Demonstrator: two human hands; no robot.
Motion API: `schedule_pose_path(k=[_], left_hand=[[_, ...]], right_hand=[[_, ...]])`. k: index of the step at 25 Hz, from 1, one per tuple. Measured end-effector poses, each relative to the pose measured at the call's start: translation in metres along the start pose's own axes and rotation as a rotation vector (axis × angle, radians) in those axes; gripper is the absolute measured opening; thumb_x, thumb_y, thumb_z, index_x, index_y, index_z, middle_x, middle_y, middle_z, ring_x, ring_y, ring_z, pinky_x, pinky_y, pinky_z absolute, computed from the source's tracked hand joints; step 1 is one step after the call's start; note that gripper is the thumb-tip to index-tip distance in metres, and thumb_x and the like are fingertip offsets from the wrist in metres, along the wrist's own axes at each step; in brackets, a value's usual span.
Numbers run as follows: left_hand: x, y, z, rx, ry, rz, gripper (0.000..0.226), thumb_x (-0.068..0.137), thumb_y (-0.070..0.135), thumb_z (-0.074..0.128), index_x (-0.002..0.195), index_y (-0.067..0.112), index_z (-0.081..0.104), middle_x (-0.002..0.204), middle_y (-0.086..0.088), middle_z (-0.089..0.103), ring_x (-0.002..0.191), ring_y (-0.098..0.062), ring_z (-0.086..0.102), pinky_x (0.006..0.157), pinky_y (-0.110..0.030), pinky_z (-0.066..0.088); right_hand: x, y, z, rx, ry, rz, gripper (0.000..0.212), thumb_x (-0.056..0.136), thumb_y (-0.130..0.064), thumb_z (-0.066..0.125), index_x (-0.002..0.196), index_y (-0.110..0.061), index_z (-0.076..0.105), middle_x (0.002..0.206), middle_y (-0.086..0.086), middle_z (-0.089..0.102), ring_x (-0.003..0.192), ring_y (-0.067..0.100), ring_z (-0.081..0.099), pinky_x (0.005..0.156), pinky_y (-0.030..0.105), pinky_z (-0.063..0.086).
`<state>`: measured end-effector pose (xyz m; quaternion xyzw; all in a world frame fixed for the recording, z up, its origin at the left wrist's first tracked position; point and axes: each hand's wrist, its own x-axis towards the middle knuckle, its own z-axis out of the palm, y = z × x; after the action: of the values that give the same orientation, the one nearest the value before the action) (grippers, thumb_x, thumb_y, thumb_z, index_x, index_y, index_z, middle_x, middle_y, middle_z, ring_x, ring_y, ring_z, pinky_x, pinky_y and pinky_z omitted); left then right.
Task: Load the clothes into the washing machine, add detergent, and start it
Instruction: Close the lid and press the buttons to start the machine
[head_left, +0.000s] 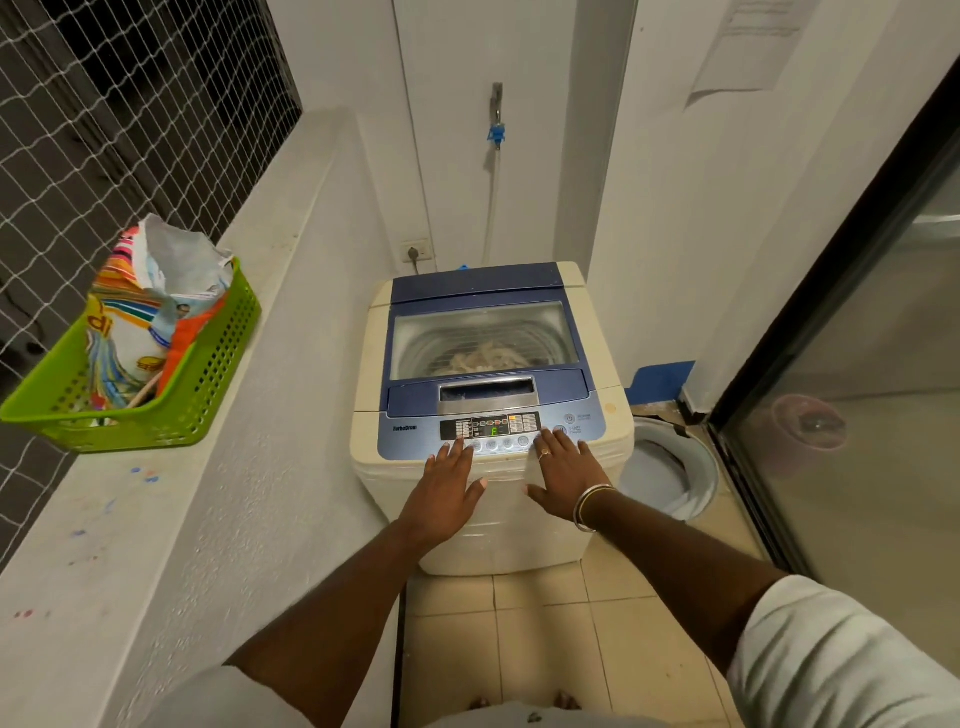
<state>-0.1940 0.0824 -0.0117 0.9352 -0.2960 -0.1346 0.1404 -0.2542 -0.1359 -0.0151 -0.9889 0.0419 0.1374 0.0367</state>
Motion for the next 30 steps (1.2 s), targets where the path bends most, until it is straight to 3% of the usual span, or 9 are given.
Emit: schedule_pose_path(k=[9,30], left_hand=[[-0.028,-0.012,0.016,0.028,-0.06,-0.015,0.068,0.103,0.05,0.034,0.158,0.016,0.011,0.166,-0.006,0.005,0.153,-0.027,0.007,0.122,-0.042,0.008],[-0.052,-0.03,0.021,0.044,-0.076,-0.019,0.07,0.102,0.053,0.033,0.158,0.017,0.01,0.166,-0.005,0.004,0.153,-0.027,0.005,0.122,-0.044,0.008]], right_hand=[[-0.025,-0.044,0.016,0.017,-0.013,-0.033,0.09,0.092,-0.07,0.029,0.157,-0.011,0.007,0.166,0.009,0.003,0.153,0.026,0.001,0.122,0.054,0.009],[-0.039,-0.075,0.02,0.025,-0.026,-0.064,0.091,0.092,-0.073,0.028,0.157,-0.012,0.011,0.166,0.009,0.003,0.153,0.026,0.0,0.122,0.054,0.007]])
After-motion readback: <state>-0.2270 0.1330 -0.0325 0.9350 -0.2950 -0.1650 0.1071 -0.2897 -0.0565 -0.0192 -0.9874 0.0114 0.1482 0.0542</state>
